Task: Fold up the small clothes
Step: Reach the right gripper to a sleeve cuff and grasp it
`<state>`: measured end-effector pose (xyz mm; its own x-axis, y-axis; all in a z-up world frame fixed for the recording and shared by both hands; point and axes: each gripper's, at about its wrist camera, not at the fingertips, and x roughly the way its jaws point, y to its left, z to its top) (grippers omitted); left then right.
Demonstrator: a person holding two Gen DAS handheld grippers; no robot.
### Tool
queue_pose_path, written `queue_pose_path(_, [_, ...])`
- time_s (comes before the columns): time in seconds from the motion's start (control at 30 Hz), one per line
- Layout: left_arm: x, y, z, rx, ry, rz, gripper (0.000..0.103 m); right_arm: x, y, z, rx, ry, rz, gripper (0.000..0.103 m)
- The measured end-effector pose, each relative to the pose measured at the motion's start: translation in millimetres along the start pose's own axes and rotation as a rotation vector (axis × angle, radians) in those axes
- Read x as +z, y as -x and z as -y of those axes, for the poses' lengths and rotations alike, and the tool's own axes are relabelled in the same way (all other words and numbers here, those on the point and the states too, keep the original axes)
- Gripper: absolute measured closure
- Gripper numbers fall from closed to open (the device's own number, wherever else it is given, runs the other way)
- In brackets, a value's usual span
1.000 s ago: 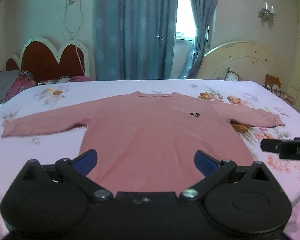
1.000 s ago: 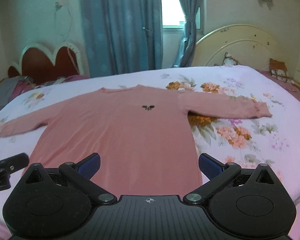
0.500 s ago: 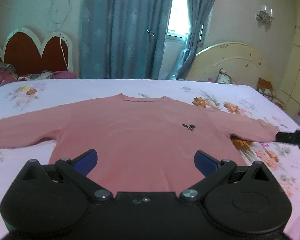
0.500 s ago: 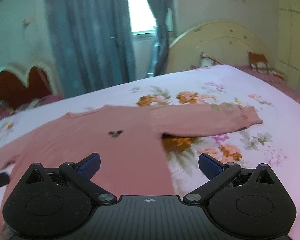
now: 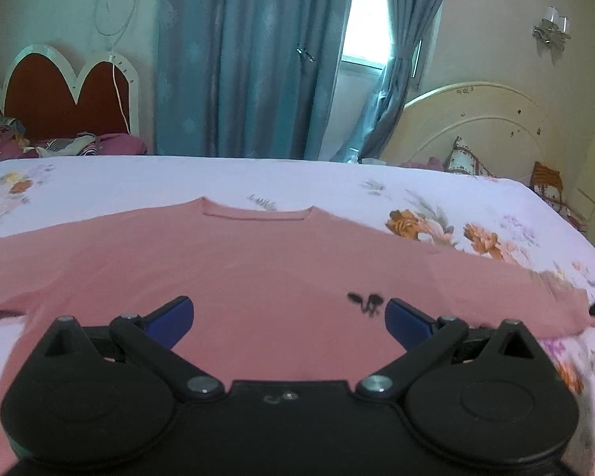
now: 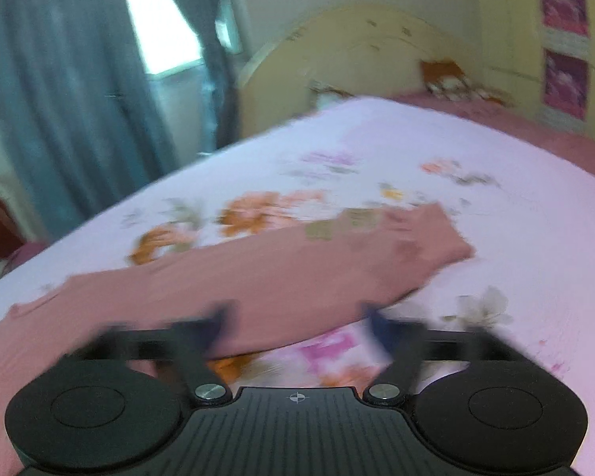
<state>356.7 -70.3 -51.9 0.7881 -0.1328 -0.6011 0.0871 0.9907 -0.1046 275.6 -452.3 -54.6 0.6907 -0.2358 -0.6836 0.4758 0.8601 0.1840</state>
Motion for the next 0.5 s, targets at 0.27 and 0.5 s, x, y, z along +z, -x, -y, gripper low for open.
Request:
queue_pose_path(0.27, [3,-42,26,0.025,-0.037,-0.088,0.0,23,-50,94,-0.046,-0.236,-0.013,0.054])
queue_pose_path(0.5, [3,-54,44,0.037,-0.069,-0.12,0.0,19,-81,132,-0.007,-0.345,-0.057,0.063])
